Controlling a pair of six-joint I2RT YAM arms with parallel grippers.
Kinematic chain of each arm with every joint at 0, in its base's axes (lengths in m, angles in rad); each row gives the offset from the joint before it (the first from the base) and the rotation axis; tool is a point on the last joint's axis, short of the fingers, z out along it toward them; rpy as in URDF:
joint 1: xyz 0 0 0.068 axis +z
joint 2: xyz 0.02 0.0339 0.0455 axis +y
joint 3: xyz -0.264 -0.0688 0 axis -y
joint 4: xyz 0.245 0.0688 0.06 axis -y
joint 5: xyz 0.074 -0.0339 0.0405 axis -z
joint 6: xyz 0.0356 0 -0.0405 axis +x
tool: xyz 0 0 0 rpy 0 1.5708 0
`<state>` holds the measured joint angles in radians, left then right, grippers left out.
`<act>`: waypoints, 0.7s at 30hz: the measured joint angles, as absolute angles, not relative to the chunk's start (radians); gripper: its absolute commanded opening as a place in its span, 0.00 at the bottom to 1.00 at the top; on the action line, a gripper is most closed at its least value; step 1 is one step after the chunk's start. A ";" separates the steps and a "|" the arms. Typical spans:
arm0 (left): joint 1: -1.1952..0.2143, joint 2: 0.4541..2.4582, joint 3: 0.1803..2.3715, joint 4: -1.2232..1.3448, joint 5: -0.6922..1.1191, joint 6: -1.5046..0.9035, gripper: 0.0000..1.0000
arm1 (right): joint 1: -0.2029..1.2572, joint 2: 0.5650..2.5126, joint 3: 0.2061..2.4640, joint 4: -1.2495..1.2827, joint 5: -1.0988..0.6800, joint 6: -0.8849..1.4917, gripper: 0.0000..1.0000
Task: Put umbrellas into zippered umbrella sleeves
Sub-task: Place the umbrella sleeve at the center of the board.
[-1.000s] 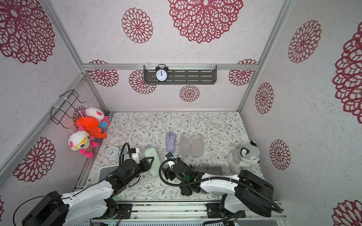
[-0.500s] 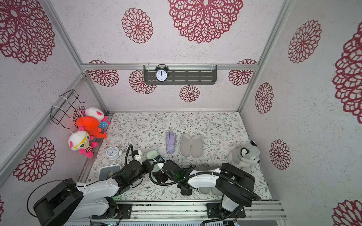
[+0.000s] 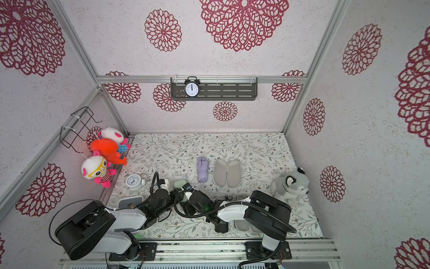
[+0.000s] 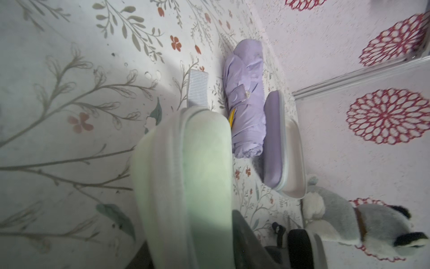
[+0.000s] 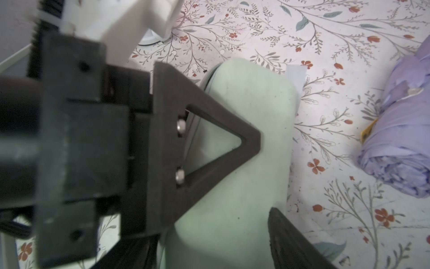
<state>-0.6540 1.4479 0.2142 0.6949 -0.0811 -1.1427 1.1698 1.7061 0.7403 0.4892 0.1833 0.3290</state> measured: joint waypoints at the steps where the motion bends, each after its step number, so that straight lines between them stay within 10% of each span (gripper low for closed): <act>1: -0.646 1.462 0.213 0.695 -0.071 -1.143 0.55 | 1.170 1.709 0.740 0.488 0.183 0.334 0.74; 7: -0.617 1.472 0.205 0.713 -0.039 -1.139 0.59 | 1.172 1.712 0.740 0.488 0.183 0.334 0.74; 13: -0.603 1.371 0.202 0.636 -0.040 -1.110 1.00 | 1.175 1.711 0.740 0.481 0.192 0.334 0.76; 21: -0.487 1.193 0.256 0.362 -0.062 -1.023 0.98 | 1.177 1.670 0.697 0.456 0.215 0.335 0.79</act>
<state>-0.4866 1.1931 0.2562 0.3622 -0.0616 -1.0233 1.1774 1.6695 0.6968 0.4564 0.2150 0.3347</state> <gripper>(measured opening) 0.980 0.785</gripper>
